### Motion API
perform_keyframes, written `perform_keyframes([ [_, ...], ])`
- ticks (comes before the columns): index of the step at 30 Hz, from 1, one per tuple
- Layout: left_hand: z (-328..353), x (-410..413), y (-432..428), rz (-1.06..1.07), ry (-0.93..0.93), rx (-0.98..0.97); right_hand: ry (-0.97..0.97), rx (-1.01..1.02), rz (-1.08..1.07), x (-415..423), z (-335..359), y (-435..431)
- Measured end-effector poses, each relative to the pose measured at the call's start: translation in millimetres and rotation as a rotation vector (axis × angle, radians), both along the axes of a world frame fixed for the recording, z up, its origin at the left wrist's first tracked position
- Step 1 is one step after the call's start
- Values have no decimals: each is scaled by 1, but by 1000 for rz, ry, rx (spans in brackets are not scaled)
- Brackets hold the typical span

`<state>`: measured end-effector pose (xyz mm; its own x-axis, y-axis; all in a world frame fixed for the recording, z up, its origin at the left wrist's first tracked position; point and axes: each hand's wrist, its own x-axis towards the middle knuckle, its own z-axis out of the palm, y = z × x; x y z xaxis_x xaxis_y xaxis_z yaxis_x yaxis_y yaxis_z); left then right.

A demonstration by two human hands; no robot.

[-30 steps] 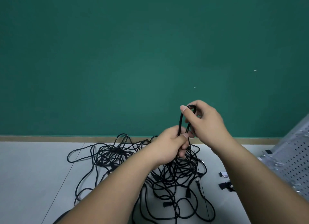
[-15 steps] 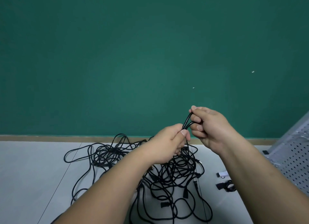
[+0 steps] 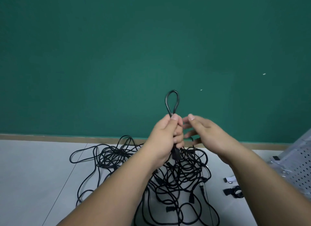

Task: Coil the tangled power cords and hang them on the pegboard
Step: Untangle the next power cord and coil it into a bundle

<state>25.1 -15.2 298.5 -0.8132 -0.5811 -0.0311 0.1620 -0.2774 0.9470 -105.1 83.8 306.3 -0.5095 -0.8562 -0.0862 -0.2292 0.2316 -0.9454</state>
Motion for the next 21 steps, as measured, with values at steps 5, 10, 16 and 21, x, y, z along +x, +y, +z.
perform_keyframes([
  [5,10,2,-28,269,104,130,115,304,378,7,-15,2],
  [10,3,19,-70,640,-217,-364,280,292,399,-10,-13,9],
  [16,2,18,-53,286,-535,-904,223,-287,123,-4,20,8],
  [21,0,4,-12,-71,-385,-754,429,-391,-219,-10,15,9],
])
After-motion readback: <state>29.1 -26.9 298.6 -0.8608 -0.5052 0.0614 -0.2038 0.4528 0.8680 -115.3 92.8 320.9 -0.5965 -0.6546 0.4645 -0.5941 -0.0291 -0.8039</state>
